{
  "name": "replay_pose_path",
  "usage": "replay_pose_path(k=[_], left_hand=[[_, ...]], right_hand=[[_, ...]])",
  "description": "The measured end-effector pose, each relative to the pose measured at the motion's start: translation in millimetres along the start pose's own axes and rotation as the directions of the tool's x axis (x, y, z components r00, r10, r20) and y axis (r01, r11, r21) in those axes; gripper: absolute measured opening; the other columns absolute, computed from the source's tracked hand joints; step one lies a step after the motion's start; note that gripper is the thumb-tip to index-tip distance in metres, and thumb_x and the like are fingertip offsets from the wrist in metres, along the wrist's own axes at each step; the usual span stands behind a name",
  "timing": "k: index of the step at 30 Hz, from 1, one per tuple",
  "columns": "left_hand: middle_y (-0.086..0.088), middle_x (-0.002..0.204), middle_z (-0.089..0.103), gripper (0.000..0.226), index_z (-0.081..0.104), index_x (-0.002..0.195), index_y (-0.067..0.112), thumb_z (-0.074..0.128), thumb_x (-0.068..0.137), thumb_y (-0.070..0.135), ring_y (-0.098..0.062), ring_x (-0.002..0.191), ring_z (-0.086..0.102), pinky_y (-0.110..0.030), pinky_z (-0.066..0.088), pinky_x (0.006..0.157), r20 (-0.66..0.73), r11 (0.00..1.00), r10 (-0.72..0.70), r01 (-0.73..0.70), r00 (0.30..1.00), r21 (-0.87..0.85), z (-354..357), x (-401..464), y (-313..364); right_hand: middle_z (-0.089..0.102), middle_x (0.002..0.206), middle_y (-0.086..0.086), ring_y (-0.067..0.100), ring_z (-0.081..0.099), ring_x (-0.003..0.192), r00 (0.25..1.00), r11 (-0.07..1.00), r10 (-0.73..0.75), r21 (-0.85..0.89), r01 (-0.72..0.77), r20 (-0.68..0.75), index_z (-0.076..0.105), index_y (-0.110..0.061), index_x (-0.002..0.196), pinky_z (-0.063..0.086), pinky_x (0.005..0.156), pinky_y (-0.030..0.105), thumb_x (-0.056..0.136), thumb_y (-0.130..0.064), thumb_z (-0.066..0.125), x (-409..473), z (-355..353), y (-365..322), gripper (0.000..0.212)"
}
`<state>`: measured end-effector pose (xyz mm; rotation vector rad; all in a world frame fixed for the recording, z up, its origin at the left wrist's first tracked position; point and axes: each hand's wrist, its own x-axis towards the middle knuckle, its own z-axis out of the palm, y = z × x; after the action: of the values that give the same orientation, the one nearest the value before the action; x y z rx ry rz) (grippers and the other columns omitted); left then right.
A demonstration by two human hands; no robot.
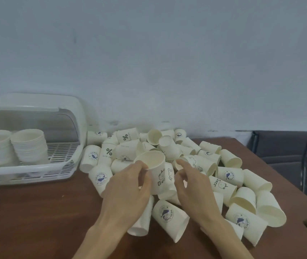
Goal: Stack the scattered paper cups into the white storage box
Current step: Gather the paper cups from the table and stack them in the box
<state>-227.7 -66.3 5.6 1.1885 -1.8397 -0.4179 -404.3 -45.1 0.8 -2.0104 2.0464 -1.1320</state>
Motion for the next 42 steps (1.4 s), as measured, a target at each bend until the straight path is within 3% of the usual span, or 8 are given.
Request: replay_pose_path(k=[4, 7, 13, 23, 26, 32, 36, 42], left_hand=[[0.012, 0.065, 0.054, 0.013, 0.054, 0.08, 0.03, 0.05, 0.092, 0.034, -0.008, 0.064, 0.051, -0.033, 0.045, 0.059, -0.023, 1.0, 0.031, -0.031, 0.999, 0.001, 21.5, 13.7, 12.2], [0.01, 0.064, 0.052, 0.016, 0.052, 0.079, 0.028, 0.048, 0.093, 0.035, -0.011, 0.062, 0.05, -0.034, 0.044, 0.059, -0.026, 0.999, 0.048, -0.047, 0.999, 0.019, 39.1, 20.7, 24.2], [0.009, 0.063, 0.051, 0.017, 0.052, 0.078, 0.025, 0.048, 0.093, 0.032, -0.009, 0.061, 0.05, -0.035, 0.045, 0.061, -0.054, 0.999, 0.039, -0.038, 0.998, 0.016, 71.9, 29.5, 57.9], [0.008, 0.071, 0.056, 0.019, 0.051, 0.082, 0.025, 0.043, 0.096, 0.036, -0.013, 0.068, 0.054, -0.037, 0.047, 0.065, -0.041, 0.995, 0.008, -0.004, 0.999, 0.097, 141.4, 39.3, 114.2], [0.009, 0.073, 0.056, 0.02, 0.051, 0.082, 0.025, 0.042, 0.095, 0.037, -0.014, 0.071, 0.054, -0.038, 0.048, 0.066, -0.025, 0.995, -0.007, 0.01, 1.0, 0.1, 160.6, 43.9, 125.4], [0.009, 0.075, 0.057, 0.02, 0.052, 0.083, 0.025, 0.041, 0.095, 0.037, -0.013, 0.072, 0.055, -0.035, 0.044, 0.066, 0.016, 0.988, -0.013, 0.01, 1.0, 0.151, 192.3, 57.1, 141.2], [0.008, 0.074, 0.056, 0.02, 0.052, 0.084, 0.024, 0.042, 0.095, 0.037, -0.015, 0.073, 0.054, -0.037, 0.046, 0.069, 0.044, 0.99, -0.006, 0.0, 0.999, 0.141, 208.0, 65.4, 145.0], [0.005, 0.072, 0.056, 0.02, 0.051, 0.082, 0.021, 0.043, 0.094, 0.034, -0.02, 0.071, 0.055, -0.042, 0.047, 0.068, 0.056, 0.991, 0.013, -0.02, 0.998, 0.132, 226.9, 73.2, 142.4]], right_hand=[[0.063, 0.091, -0.012, 0.007, 0.052, 0.095, 1.0, 1.0, -0.008, -0.011, 0.008, 0.008, 0.049, -0.022, 0.135, 0.043, 0.092, 0.032, 0.094, -0.016, 0.048, 15.8, -9.6, 19.3, 0.041], [0.06, 0.088, -0.017, -0.01, 0.042, 0.094, 1.0, 1.0, 0.004, -0.009, -0.004, 0.016, 0.048, -0.024, 0.135, 0.033, 0.085, 0.018, 0.095, -0.016, 0.047, 22.0, -20.0, 36.6, 0.041], [0.06, 0.083, -0.019, 0.016, 0.055, 0.094, 0.998, 0.999, 0.037, -0.012, -0.037, 0.06, 0.049, -0.027, 0.134, 0.045, 0.092, 0.035, 0.094, -0.017, 0.048, 31.7, -43.1, 73.8, 0.042], [0.059, 0.07, -0.01, 0.007, 0.056, 0.076, 0.997, 0.998, 0.057, 0.017, -0.058, 0.05, 0.057, -0.019, 0.128, 0.045, 0.075, 0.025, 0.091, -0.009, 0.05, 51.6, -96.1, 149.9, 0.039], [0.062, 0.064, -0.004, 0.011, 0.059, 0.068, 0.994, 0.995, 0.097, 0.007, -0.098, 0.042, 0.059, -0.019, 0.124, 0.049, 0.076, 0.032, 0.091, -0.009, 0.046, 63.7, -104.3, 176.8, 0.037], [0.07, 0.097, 0.008, 0.029, 0.061, 0.093, 0.97, 0.967, 0.232, -0.124, -0.222, 0.069, 0.056, -0.016, 0.129, 0.05, 0.082, 0.04, 0.09, -0.012, 0.041, 93.2, -104.2, 225.8, 0.041], [0.068, 0.11, 0.008, 0.032, 0.058, 0.106, 0.953, 0.932, 0.281, -0.269, -0.243, 0.114, 0.065, -0.016, 0.114, 0.049, 0.085, 0.039, 0.086, -0.012, 0.045, 112.2, -105.3, 255.5, 0.035], [0.061, 0.116, 0.005, 0.027, 0.053, 0.109, 0.94, 0.832, 0.189, -0.555, 0.0, 0.283, 0.067, -0.025, 0.116, 0.043, 0.082, 0.035, 0.087, -0.001, 0.043, 127.1, -107.4, 297.5, 0.045]])
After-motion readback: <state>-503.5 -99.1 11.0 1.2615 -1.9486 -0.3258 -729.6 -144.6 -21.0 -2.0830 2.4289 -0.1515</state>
